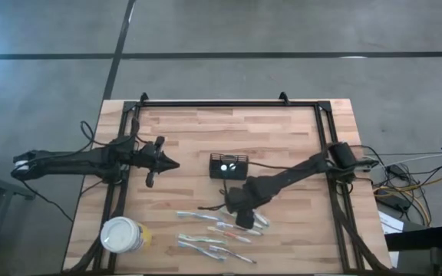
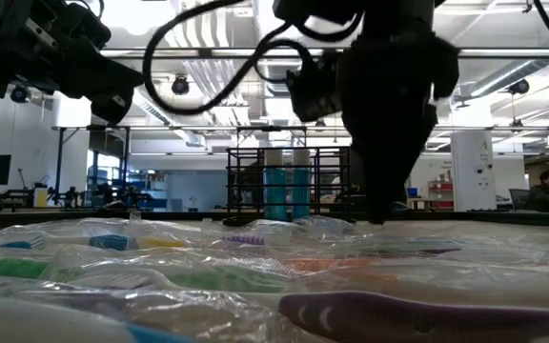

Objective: Pick & Place toothbrushing station
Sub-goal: Put the top blue toothbrush into the wire organizer

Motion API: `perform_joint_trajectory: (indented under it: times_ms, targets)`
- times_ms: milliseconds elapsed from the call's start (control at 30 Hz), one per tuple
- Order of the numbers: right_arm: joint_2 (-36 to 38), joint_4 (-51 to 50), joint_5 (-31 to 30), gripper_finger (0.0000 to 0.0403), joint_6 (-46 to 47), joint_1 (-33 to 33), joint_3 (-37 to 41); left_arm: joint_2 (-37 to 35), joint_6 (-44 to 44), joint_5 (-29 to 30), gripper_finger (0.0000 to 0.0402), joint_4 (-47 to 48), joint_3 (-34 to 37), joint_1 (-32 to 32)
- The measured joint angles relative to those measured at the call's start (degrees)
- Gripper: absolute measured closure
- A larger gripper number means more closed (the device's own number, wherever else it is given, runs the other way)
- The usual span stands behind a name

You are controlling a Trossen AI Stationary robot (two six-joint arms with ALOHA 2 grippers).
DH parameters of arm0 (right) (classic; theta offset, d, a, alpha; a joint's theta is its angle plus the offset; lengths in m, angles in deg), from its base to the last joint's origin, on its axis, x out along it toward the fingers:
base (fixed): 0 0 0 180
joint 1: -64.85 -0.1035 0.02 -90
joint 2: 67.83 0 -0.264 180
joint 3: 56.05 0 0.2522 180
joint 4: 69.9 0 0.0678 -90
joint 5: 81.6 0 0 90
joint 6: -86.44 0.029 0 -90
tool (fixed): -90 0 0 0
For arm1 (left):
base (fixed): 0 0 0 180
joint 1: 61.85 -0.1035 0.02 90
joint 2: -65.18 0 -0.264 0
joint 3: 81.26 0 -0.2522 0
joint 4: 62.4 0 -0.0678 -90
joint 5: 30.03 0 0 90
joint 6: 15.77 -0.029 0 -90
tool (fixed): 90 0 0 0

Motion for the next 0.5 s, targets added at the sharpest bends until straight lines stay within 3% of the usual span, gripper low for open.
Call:
perform_joint_trajectory:
  times_ms: [233,500]
  targets:
    - [-1.41,0.27,-1.19,0.0161,0.47,0.36,0.2,0.0,-0.22,0.0,0.0388,0.0,0.0,0.0]
    - [-0.83,-2.38,-3.72,0.017,2.81,0.44,0.2,0.0,-0.13,0.0,0.0388,0.0,0.0,0.0]
